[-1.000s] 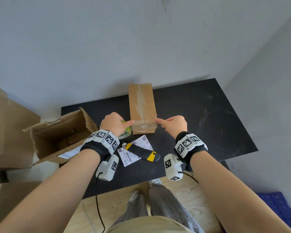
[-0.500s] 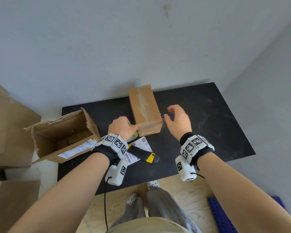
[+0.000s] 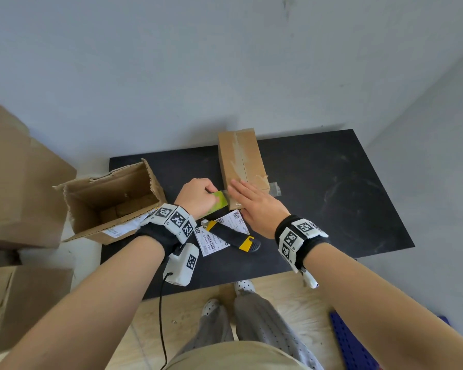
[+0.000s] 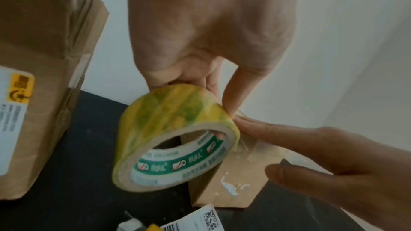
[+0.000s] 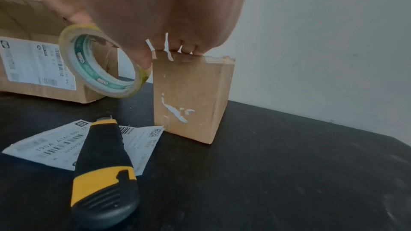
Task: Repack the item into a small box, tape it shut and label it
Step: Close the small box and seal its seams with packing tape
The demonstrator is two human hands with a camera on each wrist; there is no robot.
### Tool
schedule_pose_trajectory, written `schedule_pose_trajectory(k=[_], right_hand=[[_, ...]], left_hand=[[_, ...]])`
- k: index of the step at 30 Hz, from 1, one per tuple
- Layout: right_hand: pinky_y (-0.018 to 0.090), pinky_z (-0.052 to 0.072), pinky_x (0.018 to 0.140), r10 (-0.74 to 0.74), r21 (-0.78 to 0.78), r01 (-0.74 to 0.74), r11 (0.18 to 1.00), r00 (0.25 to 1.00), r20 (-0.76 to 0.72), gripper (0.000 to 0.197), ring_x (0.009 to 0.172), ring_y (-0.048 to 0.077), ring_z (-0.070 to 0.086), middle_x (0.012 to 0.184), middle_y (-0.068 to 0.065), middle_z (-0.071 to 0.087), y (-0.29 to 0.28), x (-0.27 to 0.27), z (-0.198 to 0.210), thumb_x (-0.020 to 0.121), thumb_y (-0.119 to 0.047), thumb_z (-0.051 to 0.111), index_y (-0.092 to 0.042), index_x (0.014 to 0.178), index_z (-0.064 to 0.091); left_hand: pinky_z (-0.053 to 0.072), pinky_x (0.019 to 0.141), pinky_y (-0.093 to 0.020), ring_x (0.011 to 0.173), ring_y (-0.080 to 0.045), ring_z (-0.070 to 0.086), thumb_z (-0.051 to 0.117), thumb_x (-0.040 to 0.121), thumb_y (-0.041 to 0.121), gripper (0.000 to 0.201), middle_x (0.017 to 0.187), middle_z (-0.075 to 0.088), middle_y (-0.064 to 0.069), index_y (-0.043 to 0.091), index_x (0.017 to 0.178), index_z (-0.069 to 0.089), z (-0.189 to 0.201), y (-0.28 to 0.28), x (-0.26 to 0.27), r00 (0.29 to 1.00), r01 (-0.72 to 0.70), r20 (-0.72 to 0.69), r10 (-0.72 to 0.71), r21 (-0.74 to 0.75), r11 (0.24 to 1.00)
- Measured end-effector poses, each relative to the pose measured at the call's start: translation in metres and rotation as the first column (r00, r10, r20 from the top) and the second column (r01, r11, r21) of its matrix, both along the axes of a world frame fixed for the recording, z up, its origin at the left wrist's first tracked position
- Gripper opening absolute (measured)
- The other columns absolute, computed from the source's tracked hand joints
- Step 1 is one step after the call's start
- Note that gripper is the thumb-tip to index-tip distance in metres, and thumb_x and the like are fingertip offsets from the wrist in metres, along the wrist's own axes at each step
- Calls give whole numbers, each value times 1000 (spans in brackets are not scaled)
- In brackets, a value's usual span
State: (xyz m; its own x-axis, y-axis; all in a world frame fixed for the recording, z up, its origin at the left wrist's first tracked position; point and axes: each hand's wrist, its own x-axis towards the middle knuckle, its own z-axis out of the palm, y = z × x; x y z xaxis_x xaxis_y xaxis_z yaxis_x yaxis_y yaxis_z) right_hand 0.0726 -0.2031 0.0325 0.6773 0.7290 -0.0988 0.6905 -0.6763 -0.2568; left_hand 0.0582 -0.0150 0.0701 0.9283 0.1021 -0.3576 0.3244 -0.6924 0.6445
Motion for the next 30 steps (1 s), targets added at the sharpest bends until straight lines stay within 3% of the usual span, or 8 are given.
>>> schedule_pose_trajectory(k=[5,13,21,23,25,27,29,30], right_hand=[[25,2,116,13,-7,-13,1000,1000,-16,63,146,21,10,158,6,11,-2,2,4,93,-6,43,-11,150,17],[25,6,117,-13,-5,13,1000,998,-64,63,147,17,8,159,2,8,-3,3,8,93,-5,42,-15,150,17],[32,18,117,-77,70,84,994,993,-90,61,144,22,19,156,6,20,2,0,8,90,-4,47,-15,147,28],[35,38,104,-84,116,80,990,996,27,52,132,28,42,147,12,38,7,-6,14,90,-6,47,-10,141,40],[32,52,70,-92,211,50,976,977,194,37,94,29,64,118,14,61,16,-17,19,87,-13,44,-4,120,59],[27,45,47,-85,264,20,964,968,235,30,63,27,61,87,10,64,23,-31,14,85,-20,41,-4,93,66],[24,39,42,-80,249,22,968,971,225,27,53,26,58,72,7,60,30,-43,3,86,-22,44,-6,79,64],[25,41,45,-92,205,53,977,978,185,23,58,27,60,73,7,61,33,-47,-3,87,-22,49,-6,81,63]], left_hand=[[42,74,-26,86,-13,57,60,87,19,16,95,65,3,18,99,71,-3,4,6,999,40,-25,-38,92,995],[43,76,-27,97,-21,61,61,89,30,28,109,67,-5,14,111,68,-14,11,4,987,125,-126,-99,217,968],[47,75,-33,84,-21,59,61,89,27,13,88,60,-1,19,99,60,-11,19,-4,992,122,10,-124,117,986],[47,74,-33,86,-21,59,62,89,27,14,89,59,0,20,101,59,-11,20,-5,991,135,4,-136,113,984],[46,72,-31,87,-20,60,62,88,27,16,93,60,0,21,103,57,-12,20,-5,988,155,-2,-156,117,981],[49,74,-33,90,-21,61,62,88,27,15,97,63,-2,21,102,58,-12,21,-6,986,164,15,-167,110,980],[50,78,-35,92,-22,62,61,89,28,14,100,65,-4,20,100,60,-11,22,-6,984,169,35,-173,99,981],[49,78,-34,93,-23,61,61,89,28,15,101,65,-5,20,102,60,-10,22,-6,984,169,40,-174,100,980]])
